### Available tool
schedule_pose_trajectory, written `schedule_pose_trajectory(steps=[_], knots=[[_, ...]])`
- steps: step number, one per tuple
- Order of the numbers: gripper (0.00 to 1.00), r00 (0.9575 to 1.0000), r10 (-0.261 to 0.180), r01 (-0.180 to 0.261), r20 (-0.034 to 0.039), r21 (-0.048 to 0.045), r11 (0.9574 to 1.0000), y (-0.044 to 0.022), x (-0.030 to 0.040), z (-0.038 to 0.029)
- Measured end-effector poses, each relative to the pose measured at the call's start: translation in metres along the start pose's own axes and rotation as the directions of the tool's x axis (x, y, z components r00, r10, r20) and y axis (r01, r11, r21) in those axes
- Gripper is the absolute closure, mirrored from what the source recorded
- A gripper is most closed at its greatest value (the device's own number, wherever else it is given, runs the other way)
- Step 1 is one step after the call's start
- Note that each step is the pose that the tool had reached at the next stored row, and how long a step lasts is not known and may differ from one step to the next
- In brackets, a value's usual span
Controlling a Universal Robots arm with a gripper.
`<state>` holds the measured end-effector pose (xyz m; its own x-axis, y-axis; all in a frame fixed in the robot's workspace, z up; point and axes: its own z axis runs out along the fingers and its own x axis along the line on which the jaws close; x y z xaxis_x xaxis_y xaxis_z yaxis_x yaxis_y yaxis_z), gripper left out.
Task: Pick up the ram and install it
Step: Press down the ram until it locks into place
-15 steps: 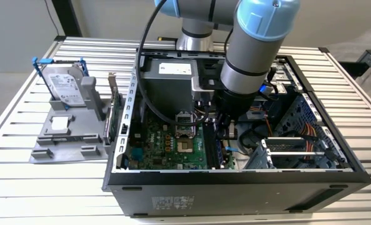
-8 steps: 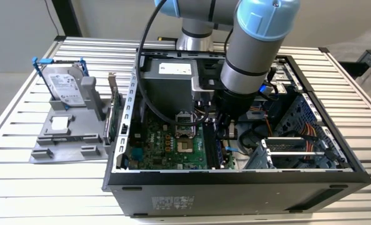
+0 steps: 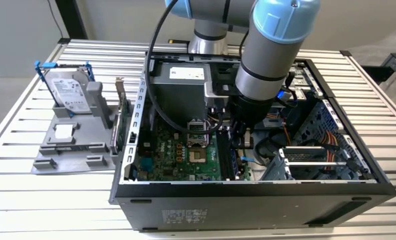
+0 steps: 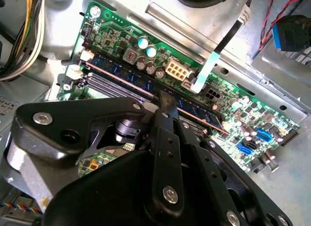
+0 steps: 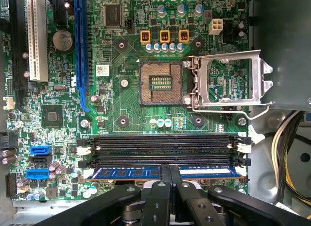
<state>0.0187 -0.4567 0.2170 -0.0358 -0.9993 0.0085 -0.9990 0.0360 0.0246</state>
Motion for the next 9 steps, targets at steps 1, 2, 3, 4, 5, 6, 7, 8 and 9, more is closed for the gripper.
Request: schedule_pose_trajectory(steps=[1, 2, 3, 4, 5, 6, 7, 8, 9], knots=[[1.00, 1.0000, 0.000, 0.000, -0.0001, 0.0000, 1.0000, 0.0000, 0.0000, 0.0000], [1.00, 1.0000, 0.000, 0.000, -0.0003, -0.0001, 1.0000, 0.0000, 0.0000, 0.0000], [1.00, 1.0000, 0.000, 0.000, -0.0004, -0.0001, 1.0000, 0.0000, 0.0000, 0.0000], [1.00, 1.0000, 0.000, 0.000, -0.0006, -0.0001, 1.0000, 0.0000, 0.0000, 0.0000], [1.00, 1.0000, 0.000, 0.000, -0.0008, -0.0002, 1.0000, 0.0000, -0.0001, -0.0004], [1.00, 1.0000, 0.000, 0.000, 0.0001, 0.0001, 1.0000, 0.0000, 0.0000, -0.0007], [1.00, 1.0000, 0.000, 0.000, 0.0019, 0.0005, 1.0000, 0.0001, 0.0001, -0.0017], [1.00, 1.0000, 0.000, 0.000, 0.0052, 0.0013, 1.0000, 0.0001, 0.0002, -0.0030], [1.00, 1.0000, 0.000, 0.000, 0.0073, 0.0016, 1.0000, 0.0001, 0.0000, -0.0050]])
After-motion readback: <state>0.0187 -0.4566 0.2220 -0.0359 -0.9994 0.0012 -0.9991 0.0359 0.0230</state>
